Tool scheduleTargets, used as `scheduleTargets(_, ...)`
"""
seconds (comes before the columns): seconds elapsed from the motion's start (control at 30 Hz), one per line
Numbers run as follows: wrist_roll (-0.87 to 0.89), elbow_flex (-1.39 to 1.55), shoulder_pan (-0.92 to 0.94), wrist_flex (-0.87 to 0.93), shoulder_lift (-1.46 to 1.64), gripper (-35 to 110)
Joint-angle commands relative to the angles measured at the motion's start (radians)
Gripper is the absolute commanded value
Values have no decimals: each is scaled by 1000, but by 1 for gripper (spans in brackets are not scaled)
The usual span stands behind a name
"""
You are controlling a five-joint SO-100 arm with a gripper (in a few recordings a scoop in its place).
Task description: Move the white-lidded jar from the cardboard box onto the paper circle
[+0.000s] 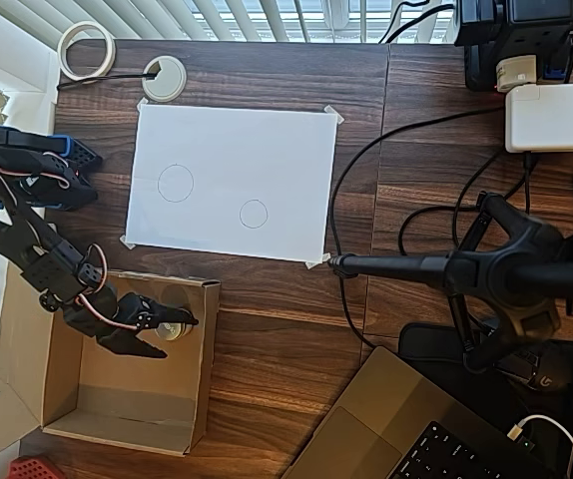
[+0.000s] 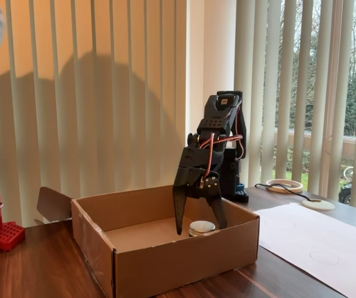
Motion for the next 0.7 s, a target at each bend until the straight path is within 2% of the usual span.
scheduleTargets(0.0,-21,-55,0,-14,25,41)
scheduleTargets(0.67,-55,-69,0,121,29,40)
